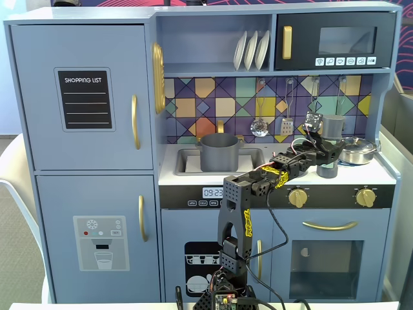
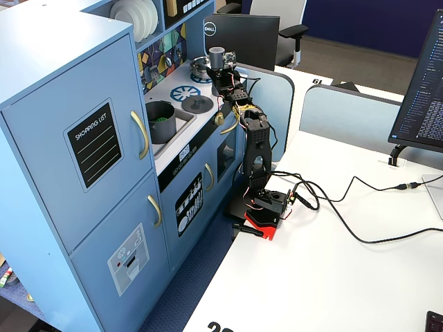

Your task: Put salt in the gray recipient

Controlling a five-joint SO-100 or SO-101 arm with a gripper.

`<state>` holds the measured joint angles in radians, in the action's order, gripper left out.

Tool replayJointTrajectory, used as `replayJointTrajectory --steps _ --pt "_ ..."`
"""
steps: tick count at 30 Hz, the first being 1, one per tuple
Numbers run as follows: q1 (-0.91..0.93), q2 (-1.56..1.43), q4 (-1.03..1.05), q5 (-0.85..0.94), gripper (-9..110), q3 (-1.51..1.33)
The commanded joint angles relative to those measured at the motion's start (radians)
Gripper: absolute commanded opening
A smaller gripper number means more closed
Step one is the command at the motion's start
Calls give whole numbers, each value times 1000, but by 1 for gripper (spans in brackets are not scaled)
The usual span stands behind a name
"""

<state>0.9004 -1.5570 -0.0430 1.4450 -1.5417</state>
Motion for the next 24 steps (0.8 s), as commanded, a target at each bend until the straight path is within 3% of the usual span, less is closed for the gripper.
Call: replayJointTrajectory --steps 1,6,15,20,24 --pt "9 -12 -40 23 0 3" --pt "17 -21 -35 25 2 -17" --pt "40 -60 -40 -20 37 -63" --pt "60 -109 -51 -15 51 -130" --pt "77 -215 -23 0 50 -215"
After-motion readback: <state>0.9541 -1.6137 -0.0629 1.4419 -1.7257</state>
